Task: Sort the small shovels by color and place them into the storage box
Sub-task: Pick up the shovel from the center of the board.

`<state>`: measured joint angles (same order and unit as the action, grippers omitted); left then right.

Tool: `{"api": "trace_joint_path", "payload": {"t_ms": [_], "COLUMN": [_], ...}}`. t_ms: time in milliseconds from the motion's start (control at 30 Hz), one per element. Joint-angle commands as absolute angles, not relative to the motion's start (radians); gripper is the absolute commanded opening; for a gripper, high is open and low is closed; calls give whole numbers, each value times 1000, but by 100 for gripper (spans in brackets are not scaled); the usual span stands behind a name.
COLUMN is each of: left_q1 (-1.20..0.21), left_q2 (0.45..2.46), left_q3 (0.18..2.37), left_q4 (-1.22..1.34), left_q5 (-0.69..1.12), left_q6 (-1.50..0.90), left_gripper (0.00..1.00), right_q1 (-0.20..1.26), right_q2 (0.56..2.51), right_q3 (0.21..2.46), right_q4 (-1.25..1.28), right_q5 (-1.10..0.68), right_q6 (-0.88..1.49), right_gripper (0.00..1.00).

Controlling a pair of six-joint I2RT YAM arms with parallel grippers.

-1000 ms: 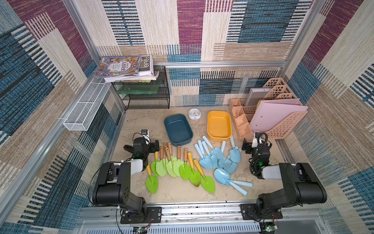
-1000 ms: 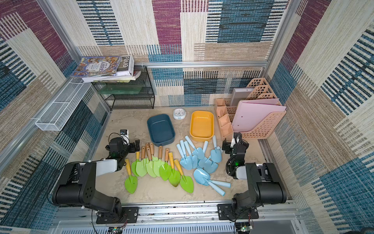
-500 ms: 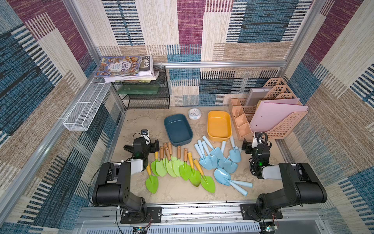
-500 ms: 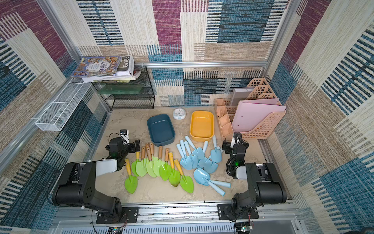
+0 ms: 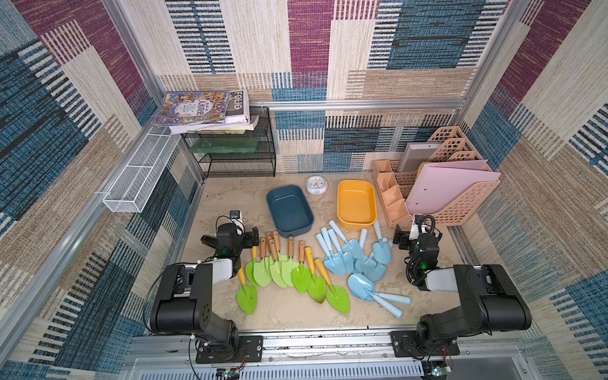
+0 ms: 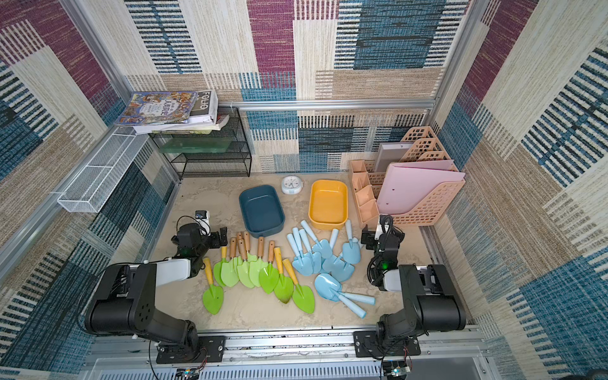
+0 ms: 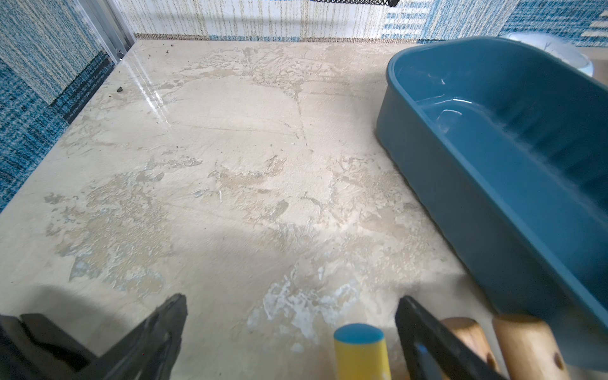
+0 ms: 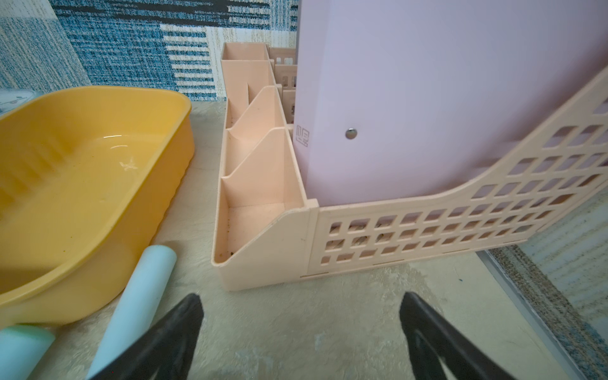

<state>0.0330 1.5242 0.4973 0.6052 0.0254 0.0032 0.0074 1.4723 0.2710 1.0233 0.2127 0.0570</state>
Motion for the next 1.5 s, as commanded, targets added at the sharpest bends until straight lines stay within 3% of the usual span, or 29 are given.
{"api": "trace_joint_path", "payload": {"t_ms": [0,533,600,700,733,800,833,867,1067,1200,1333,1467], "left_q1": [34,35,35,34,34,15,-2,-19,-180,-235,-250,-259], "left_q2": [1520,1517,1514,1421,1397,1360,1343,1327,1287,1284,1299,1313], "left_q3": [499,497,494,592,612,620,624,628,688,736,758,770], "left_q4": [627,629,642,390,343,314,298,274,143,91,84,61], "left_q5": [35,36,33,-8,-21,-80,-119,-152,-296,-206,-99,-110], "left_q6": [6,7,8,-7,-10,-27,-45,-64,-91,-133,-158,-174], "left_gripper": [100,99,92,85,83,83,98,100,100,100,99,98], "right_q1": [8,7,6,4,-12,-30,-24,-9,151,279,326,337], "right_q2": [1474,1476,1471,1409,1388,1375,1372,1368,1364,1341,1363,1401], "right_q3": [276,278,273,378,442,504,509,516,690,755,785,768], "right_q4": [1074,1071,1077,831,691,579,566,539,175,11,-71,-35], "right_q5": [217,215,211,237,215,184,182,208,374,399,261,148], "right_q6": [53,54,53,74,96,125,136,159,310,368,465,565], "right_gripper": [95,95,95,95,100,84,82,82,79,66,54,53]}}
